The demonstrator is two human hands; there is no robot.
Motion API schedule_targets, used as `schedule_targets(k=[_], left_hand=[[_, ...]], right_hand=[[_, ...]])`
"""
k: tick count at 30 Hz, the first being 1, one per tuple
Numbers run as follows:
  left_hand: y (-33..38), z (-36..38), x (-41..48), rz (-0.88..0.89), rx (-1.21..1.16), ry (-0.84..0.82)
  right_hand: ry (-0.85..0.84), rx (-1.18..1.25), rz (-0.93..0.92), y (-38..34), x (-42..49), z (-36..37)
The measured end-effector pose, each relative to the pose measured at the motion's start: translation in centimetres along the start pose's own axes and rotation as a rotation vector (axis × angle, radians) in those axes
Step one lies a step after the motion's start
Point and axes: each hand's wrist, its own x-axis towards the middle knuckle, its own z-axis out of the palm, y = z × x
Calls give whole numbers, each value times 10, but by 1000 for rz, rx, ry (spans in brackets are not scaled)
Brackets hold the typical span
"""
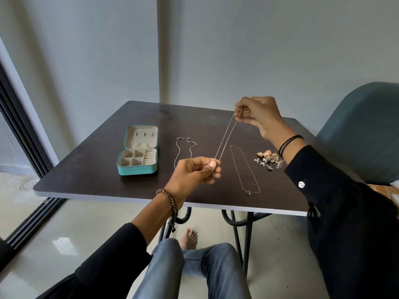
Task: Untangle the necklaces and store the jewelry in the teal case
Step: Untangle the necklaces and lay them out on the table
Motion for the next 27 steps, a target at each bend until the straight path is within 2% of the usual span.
schedule_targets(k=[5,12,17,20,24,27], left_hand=[[3,-1,-5,-117,-98,-33],[9,2,-8,-220,-213,-57],[5,1,-6,-165,-110,-29],[-1,3,-5,-163,2,66],[-8,5,-4,-161,39,131],[-11,5,0,-102,175,180]], right_hand=[[-45,173,231,-3,-3,-1],[-141,65,288,4,-1,1],[-241,13,320,2,2,-1],[-267,-6,314,0,5,-3],[-319,-36,253,1,12,0],[-344,-268,96,11,19,6]])
